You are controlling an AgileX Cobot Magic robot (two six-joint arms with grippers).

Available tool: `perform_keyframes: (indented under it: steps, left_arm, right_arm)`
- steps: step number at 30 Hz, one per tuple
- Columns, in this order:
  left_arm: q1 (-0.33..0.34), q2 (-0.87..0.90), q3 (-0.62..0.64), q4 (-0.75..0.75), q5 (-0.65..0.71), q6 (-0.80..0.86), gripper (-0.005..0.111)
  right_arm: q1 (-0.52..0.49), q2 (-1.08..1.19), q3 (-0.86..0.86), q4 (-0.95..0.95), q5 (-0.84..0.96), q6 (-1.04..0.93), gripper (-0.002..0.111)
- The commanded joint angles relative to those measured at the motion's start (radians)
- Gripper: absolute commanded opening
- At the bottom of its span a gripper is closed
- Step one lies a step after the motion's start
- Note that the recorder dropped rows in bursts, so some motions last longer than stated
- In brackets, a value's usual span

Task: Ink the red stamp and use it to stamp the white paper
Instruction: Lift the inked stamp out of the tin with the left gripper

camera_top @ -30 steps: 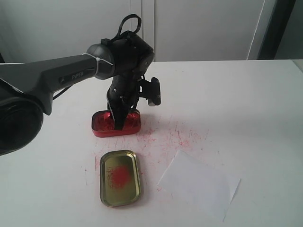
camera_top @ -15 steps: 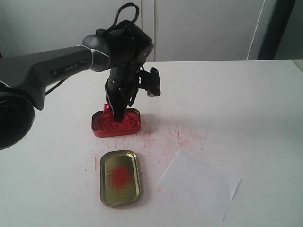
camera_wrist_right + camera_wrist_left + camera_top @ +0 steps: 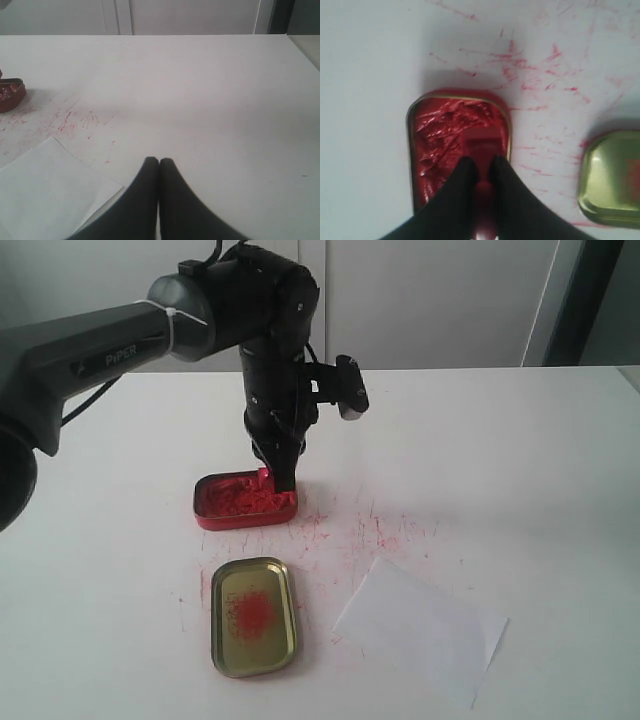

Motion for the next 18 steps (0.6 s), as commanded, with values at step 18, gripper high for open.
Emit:
perform_keyframes:
  steps: [18]
  left_arm:
    - [-0.068,-0.032,-0.006,-0.351,0.077,0.114,0.000]
  right_arm:
    - [-0.006,-0.006,0.005,-0.001,-0.015,0.002,0.000]
